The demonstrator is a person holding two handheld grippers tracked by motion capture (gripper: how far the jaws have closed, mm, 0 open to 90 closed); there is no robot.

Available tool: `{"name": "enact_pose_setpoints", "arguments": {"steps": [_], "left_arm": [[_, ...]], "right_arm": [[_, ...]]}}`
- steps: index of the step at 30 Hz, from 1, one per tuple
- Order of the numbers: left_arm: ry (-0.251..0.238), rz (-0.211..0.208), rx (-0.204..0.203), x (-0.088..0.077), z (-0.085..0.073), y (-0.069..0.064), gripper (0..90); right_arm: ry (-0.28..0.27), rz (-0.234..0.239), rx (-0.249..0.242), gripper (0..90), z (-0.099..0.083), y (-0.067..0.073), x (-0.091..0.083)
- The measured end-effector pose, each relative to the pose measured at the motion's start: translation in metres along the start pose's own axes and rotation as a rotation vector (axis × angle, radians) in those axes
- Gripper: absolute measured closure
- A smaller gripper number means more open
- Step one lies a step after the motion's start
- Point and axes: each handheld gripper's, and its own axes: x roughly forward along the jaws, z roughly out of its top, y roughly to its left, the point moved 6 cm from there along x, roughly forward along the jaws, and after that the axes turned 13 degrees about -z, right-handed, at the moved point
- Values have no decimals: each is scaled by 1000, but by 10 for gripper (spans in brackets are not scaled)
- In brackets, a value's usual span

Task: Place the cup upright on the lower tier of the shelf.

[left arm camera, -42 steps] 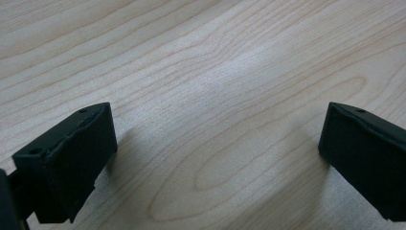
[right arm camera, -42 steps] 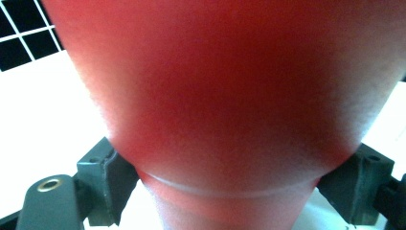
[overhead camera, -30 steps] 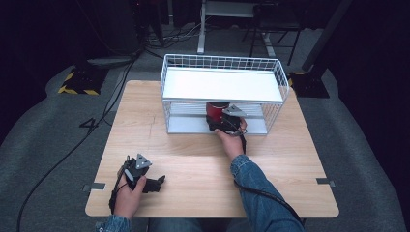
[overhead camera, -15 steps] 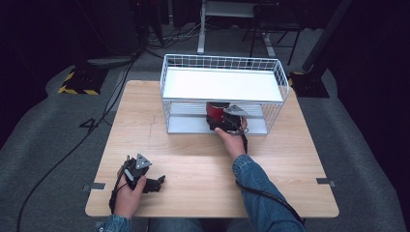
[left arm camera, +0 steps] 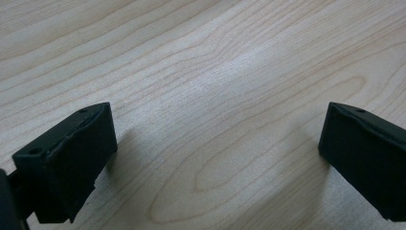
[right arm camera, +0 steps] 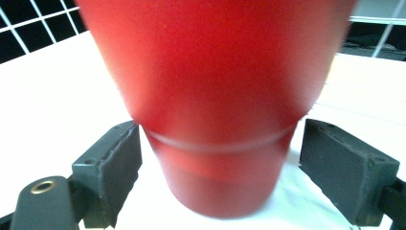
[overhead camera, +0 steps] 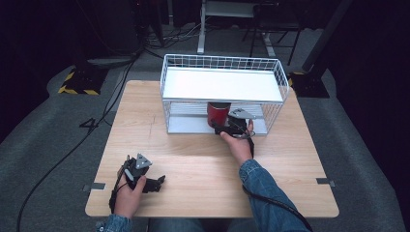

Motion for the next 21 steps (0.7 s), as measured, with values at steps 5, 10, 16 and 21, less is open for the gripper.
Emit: {"name": "enact_pose_setpoints", "arguments": {"steps": [5, 10, 16, 21], "left_arm": [[-3, -3, -8, 0, 0, -1, 0], [0, -7, -1, -1, -1, 0, 0], [-1, -7, 1, -3, -4, 0, 0], [-5, -4, -9, -6, -8, 1, 0]], "right_arm": [[0, 9, 0, 150, 2, -5, -17], [6, 39, -6, 152, 5, -8, -37], [31, 87, -18, 153, 5, -14, -64], [38, 117, -15, 153, 3, -20, -89]]}}
